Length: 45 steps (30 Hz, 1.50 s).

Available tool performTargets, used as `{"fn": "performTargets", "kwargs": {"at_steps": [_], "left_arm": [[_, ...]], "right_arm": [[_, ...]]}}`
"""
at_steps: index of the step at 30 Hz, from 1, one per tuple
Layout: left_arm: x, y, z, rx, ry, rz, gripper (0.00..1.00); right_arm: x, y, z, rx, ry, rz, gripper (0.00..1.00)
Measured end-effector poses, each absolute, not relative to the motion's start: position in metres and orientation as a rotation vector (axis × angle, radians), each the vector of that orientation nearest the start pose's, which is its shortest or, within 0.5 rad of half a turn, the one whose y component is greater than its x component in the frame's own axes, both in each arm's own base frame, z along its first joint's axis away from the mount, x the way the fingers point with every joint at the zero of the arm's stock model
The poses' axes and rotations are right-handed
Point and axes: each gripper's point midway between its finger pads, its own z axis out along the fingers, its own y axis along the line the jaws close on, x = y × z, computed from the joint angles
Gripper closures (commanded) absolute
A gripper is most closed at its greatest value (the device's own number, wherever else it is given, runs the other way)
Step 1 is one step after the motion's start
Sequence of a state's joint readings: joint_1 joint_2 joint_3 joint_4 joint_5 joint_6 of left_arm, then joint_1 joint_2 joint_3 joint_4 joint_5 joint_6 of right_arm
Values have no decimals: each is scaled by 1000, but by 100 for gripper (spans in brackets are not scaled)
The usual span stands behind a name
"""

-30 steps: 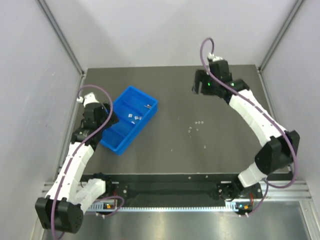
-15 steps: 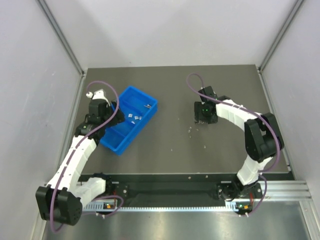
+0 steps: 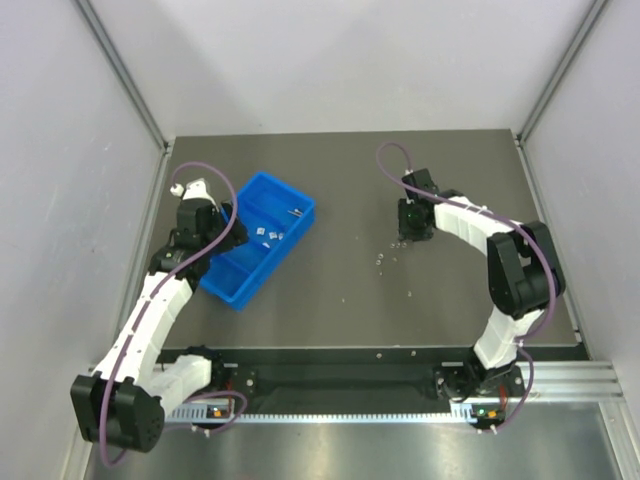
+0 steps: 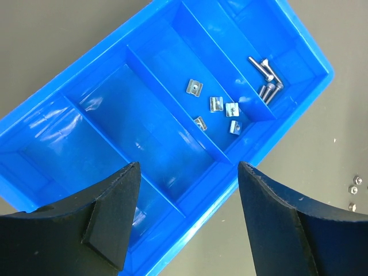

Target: Sort the screws and nuts into containers

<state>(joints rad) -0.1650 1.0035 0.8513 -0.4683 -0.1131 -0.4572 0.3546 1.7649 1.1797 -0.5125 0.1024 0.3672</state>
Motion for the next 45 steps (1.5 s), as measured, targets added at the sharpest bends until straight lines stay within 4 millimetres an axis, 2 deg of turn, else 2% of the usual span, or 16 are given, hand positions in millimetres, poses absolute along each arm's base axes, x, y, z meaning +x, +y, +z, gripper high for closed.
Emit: {"fn": "performTargets", "kwargs": {"at_steps": [11, 24, 33, 40, 45], "left_arm": [[308, -48, 182, -410, 2159, -226, 27], [308, -48, 181, -422, 2158, -225, 27], [308, -46, 181, -427, 2155, -213, 27], [308, -45, 181, -430, 2153, -206, 26], [308, -44, 181, -441, 2150, -200, 25]], "right_arm": [[360, 130, 26, -42, 2716, 73, 68], [360, 129, 22, -100, 2725, 61, 69], [367, 130, 21, -118, 2711, 54, 80], [368, 130, 22, -123, 2708, 50, 97], [365, 135, 25, -138, 2718, 53, 100]]}}
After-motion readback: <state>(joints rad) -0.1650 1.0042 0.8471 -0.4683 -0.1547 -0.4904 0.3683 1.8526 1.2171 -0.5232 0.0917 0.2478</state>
